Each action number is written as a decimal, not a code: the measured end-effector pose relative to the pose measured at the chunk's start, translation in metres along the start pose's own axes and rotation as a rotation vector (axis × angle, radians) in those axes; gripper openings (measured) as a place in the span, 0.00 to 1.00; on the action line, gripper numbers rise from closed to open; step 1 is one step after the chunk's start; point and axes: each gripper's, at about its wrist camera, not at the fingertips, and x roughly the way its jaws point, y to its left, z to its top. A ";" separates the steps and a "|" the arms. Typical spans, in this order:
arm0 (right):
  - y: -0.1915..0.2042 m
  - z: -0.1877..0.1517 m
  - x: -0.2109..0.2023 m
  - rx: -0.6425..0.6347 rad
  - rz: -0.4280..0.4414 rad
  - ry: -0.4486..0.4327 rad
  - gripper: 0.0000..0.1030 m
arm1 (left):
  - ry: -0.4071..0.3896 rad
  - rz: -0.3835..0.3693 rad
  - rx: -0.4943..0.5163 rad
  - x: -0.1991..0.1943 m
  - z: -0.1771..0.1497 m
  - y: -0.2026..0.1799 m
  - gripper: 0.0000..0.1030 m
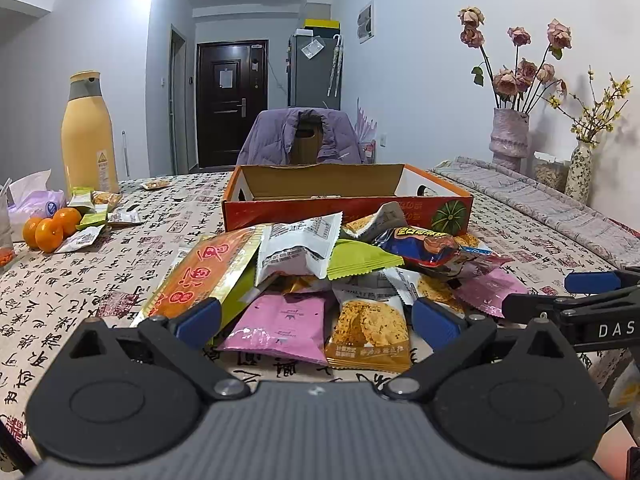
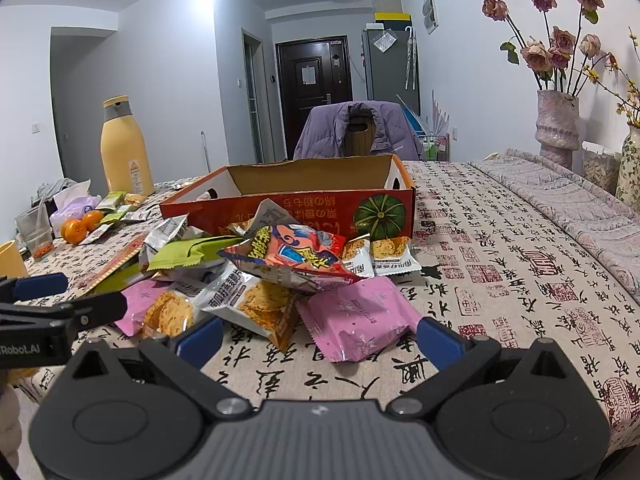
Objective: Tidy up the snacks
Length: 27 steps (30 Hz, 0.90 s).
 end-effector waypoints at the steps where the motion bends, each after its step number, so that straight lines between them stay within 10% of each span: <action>1: 0.000 0.000 0.000 0.000 0.001 0.000 1.00 | 0.000 0.000 0.000 0.000 0.000 0.000 1.00; 27: 0.002 0.001 -0.001 -0.003 -0.002 0.003 1.00 | 0.000 -0.001 -0.004 -0.001 0.000 0.000 1.00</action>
